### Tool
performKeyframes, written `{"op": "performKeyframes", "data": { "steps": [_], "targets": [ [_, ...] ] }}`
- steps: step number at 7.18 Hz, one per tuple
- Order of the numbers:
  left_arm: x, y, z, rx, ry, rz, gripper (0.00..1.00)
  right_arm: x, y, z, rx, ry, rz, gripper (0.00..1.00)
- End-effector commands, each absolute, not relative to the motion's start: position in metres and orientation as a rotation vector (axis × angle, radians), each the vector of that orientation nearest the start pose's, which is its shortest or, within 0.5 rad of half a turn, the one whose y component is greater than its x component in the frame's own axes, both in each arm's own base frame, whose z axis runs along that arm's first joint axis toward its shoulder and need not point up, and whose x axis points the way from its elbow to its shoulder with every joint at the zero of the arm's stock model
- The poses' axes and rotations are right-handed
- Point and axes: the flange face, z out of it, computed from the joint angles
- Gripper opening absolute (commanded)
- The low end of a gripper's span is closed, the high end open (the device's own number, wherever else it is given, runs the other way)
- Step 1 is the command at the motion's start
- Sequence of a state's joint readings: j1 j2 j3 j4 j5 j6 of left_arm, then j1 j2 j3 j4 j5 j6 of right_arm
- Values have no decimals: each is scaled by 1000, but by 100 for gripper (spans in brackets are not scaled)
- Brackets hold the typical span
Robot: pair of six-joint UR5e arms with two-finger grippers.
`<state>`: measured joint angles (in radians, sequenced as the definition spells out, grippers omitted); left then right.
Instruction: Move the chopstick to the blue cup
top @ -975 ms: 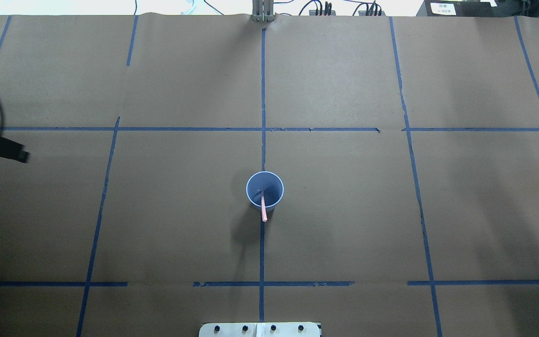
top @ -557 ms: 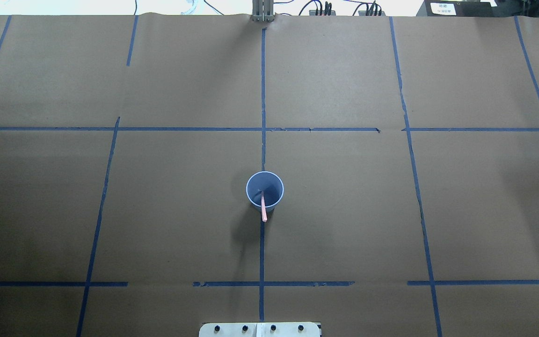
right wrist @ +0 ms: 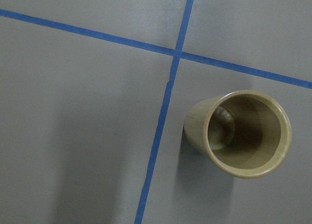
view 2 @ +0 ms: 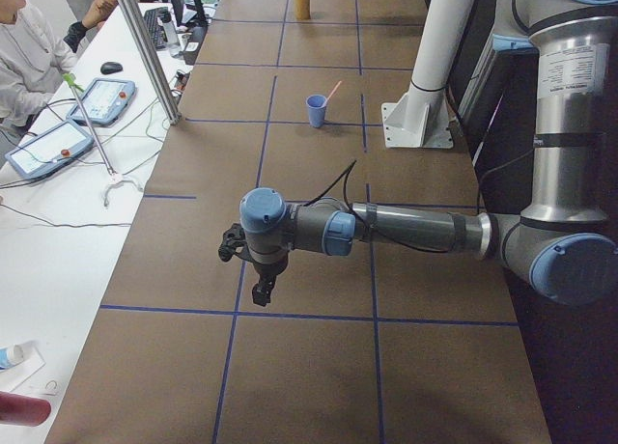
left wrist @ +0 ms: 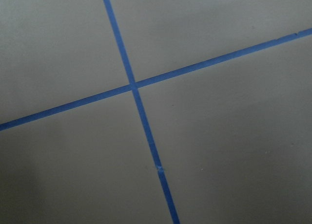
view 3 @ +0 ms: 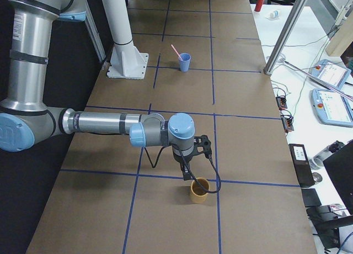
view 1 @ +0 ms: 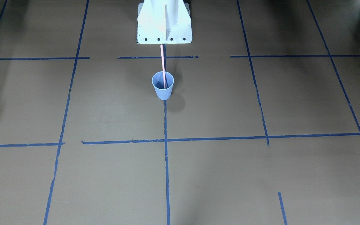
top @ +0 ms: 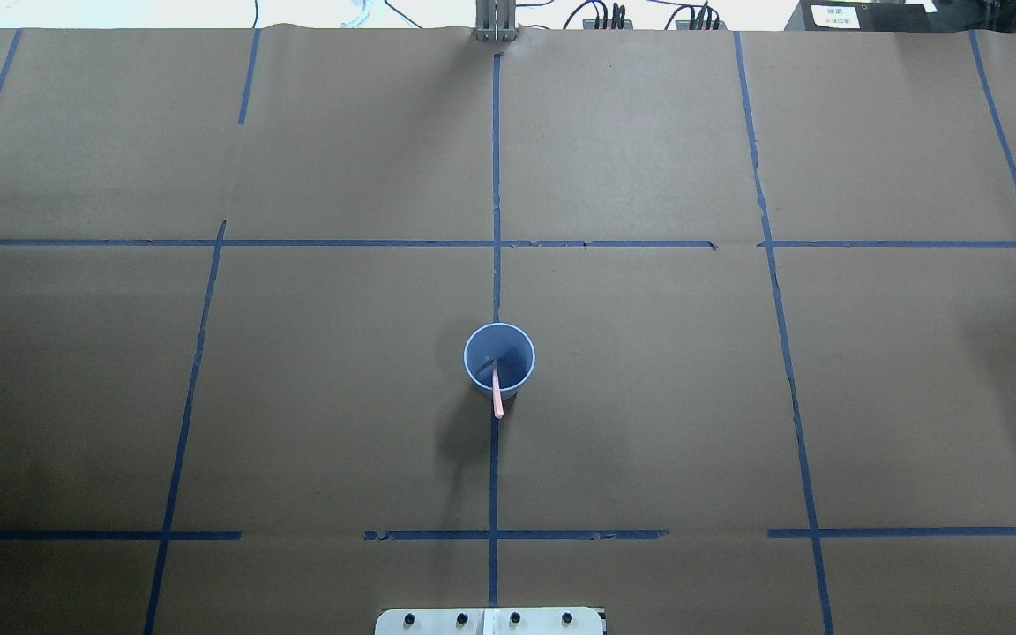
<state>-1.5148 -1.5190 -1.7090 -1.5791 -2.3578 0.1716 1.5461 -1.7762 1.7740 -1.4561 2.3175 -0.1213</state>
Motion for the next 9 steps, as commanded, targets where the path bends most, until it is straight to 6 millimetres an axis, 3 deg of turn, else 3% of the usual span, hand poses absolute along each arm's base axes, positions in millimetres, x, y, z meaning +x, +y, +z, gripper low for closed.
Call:
{"op": "performKeyframes", "data": {
  "steps": [1,3,4,7,8,9],
  "targets": [
    [-38,-488,612,85,788,230,100,55,-411,640,143,-744,-181,100],
    [-35,-489,615,52,789,223,100,56,-414,642,117,-740,-172,100],
    [-33,-502,599,4,793,215,100,55,-415,641,101,-745,-179,100],
    [-36,-495,620,-19,799,249,100,50,-416,641,83,-745,-186,100],
    [-38,-494,628,-39,799,219,100,50,-421,638,89,-745,-183,100],
    [-38,-496,624,-86,790,72,100,49,-424,639,87,-745,-181,100]
  ]
}}
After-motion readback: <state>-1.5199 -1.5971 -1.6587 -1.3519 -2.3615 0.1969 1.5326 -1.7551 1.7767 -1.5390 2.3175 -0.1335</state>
